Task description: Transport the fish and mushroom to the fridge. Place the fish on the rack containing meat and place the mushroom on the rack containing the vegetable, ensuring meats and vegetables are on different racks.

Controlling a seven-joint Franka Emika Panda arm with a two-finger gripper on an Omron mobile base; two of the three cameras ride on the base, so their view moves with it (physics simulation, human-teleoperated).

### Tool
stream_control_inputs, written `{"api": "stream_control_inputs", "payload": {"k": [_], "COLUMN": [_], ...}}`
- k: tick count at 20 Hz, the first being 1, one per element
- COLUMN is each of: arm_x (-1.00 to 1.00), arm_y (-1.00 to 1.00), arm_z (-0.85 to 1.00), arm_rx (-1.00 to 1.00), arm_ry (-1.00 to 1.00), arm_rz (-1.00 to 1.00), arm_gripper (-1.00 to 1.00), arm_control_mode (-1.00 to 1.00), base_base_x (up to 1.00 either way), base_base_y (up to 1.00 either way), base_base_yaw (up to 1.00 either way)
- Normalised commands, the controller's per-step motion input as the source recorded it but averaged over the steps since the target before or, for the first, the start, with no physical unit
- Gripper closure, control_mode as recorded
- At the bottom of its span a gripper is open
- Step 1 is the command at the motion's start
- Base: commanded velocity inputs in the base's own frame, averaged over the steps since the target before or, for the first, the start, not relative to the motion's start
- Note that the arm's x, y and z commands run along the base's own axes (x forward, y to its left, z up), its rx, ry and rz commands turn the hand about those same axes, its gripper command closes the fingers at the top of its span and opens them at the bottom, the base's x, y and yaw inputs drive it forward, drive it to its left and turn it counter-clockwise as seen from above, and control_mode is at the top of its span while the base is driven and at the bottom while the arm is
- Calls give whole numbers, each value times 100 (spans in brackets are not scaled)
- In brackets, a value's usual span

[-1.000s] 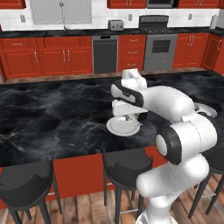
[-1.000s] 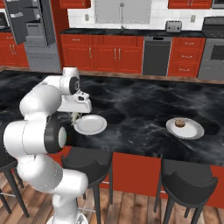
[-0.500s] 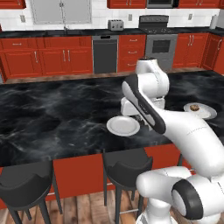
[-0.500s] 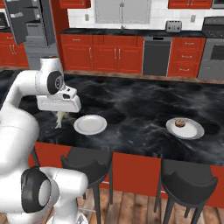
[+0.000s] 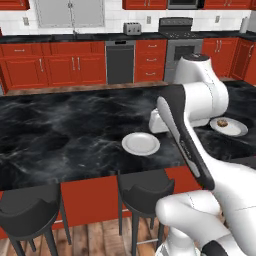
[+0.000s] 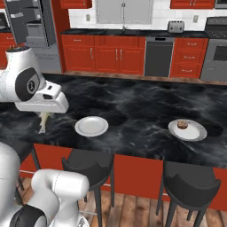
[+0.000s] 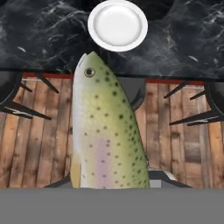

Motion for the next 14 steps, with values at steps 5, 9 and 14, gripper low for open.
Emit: {"api": "stream_control_inputs", "payload": {"k": [5, 9, 14], "arm_x": [-72, -14, 0], "arm_y": [-4, -1, 0], "arm_z": [65, 18, 0], "arm_rx": [0, 0, 0], "arm_ry": [-30, -8, 0], "arm_rz": [4, 2, 0], "arm_gripper": [100, 100, 100], "arm_control_mode": [-100, 100, 100], "base_base_x": [0, -51, -52], "base_base_y": [0, -3, 20], "base_base_yaw": [0, 6, 15]}}
